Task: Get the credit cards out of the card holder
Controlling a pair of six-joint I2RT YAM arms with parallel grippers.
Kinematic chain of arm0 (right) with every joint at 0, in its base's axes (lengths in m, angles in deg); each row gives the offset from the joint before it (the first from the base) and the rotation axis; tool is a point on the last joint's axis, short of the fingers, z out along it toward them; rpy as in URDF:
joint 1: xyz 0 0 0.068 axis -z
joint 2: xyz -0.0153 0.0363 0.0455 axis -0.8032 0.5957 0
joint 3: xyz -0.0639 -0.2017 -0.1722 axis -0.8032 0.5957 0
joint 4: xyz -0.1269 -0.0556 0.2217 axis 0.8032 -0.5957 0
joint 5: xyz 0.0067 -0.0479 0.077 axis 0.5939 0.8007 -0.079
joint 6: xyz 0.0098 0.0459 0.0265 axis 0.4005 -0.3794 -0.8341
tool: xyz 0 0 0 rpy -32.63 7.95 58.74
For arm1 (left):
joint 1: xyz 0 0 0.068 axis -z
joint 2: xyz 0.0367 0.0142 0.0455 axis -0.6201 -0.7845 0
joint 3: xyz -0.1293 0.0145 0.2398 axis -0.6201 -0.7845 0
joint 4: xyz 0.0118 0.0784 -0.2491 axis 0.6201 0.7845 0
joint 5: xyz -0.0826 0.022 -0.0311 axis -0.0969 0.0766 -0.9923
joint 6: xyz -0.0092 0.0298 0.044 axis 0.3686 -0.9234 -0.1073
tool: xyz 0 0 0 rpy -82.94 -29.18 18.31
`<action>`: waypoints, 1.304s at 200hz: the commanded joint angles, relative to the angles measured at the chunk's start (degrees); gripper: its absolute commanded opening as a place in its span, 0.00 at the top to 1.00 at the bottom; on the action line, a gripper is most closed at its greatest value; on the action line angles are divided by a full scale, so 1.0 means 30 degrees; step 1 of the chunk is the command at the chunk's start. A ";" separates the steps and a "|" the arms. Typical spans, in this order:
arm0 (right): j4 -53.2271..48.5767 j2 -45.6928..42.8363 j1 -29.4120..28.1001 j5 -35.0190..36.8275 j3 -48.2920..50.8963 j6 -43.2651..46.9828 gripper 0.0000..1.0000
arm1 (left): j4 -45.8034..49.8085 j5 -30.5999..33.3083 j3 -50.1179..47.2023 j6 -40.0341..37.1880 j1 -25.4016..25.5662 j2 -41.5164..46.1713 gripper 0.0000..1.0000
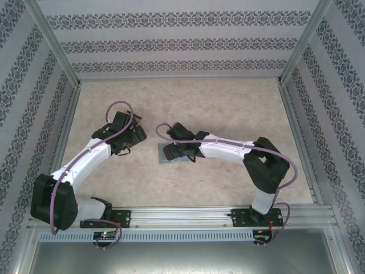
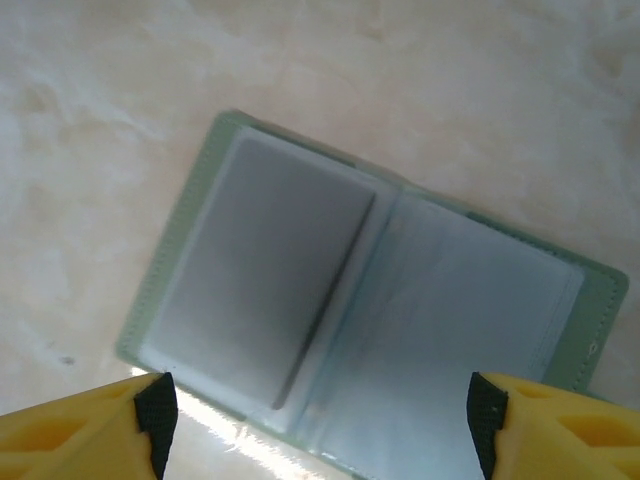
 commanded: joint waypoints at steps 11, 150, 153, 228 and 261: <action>-0.1208 0.1189 0.0300 0.0253 -0.1072 -0.0664 0.24 | -0.0936 -0.1011 -0.0899 -0.0647 -0.0222 0.0692 0.01; -0.2880 0.4488 0.0867 0.0537 -0.2312 -0.0524 0.39 | -0.5542 -0.7648 -0.2152 -0.0137 -0.0122 -0.1691 0.28; -0.2880 0.4513 0.0868 0.0604 -0.2306 -0.0462 0.40 | -0.5743 -0.7755 -0.2241 -0.0095 -0.0118 -0.1764 0.29; -0.2492 0.4226 0.1665 -0.0297 -0.1756 -0.0600 0.44 | -0.8637 -0.9663 -0.2402 0.0443 0.0918 -0.4149 0.54; -0.2209 0.3914 0.1812 -0.0814 -0.1463 -0.0637 0.45 | -1.0210 -1.0606 -0.3075 0.1007 0.1447 -0.5039 0.62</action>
